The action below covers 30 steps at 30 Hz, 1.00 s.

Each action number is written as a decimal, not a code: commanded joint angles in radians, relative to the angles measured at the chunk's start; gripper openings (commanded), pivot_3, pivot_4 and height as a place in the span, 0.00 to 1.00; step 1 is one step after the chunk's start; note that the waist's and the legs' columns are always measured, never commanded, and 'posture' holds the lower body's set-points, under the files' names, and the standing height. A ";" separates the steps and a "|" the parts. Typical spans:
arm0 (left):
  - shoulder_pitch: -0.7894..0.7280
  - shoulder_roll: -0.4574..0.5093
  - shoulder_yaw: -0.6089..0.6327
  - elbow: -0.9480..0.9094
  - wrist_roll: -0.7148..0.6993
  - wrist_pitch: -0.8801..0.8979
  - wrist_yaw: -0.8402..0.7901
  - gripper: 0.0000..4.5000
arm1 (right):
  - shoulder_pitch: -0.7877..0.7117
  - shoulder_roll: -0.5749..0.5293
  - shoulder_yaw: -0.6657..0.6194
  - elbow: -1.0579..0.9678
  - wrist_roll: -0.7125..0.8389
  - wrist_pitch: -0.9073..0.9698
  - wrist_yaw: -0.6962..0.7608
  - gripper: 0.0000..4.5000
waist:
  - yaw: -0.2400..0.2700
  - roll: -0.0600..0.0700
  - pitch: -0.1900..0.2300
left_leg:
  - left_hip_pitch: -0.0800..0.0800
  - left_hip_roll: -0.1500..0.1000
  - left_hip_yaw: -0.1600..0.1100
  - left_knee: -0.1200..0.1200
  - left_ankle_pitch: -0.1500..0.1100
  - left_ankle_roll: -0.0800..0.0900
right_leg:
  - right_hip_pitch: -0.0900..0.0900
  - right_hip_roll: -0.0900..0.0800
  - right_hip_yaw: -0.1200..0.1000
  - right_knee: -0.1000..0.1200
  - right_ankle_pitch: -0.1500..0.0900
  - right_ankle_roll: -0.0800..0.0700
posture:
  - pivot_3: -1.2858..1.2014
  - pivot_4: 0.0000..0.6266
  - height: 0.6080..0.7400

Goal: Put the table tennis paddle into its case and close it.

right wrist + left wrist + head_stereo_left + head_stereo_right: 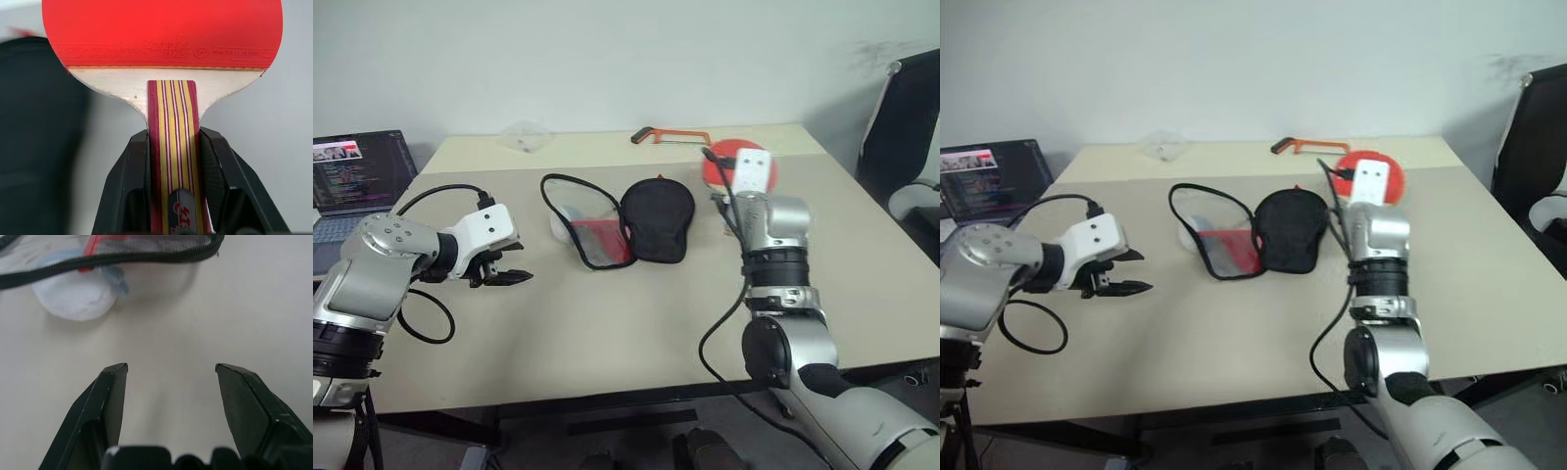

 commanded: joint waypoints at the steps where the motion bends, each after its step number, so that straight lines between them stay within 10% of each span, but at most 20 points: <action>1: -0.009 0.011 0.024 -0.019 0.001 0.001 0.006 0.70 | -0.066 0.023 -0.003 0.099 0.048 -0.091 0.001 0.23 | 0.002 0.000 0.000 | 0.000 0.000 0.000 0.000 0.000 0.000 | 0.000 0.000 0.000 0.000 0.000 0.000 | 0.52 0.24 1.00; 30: 0.087 0.041 0.081 -0.129 -0.030 0.076 0.026 0.70 | -0.228 0.051 0.001 0.715 0.171 -0.579 0.033 0.23 | 0.003 0.000 0.000 | -0.002 0.000 0.000 -0.002 0.000 0.000 | -0.001 -0.001 0.000 -0.004 0.000 0.000 | 0.52 0.24 1.00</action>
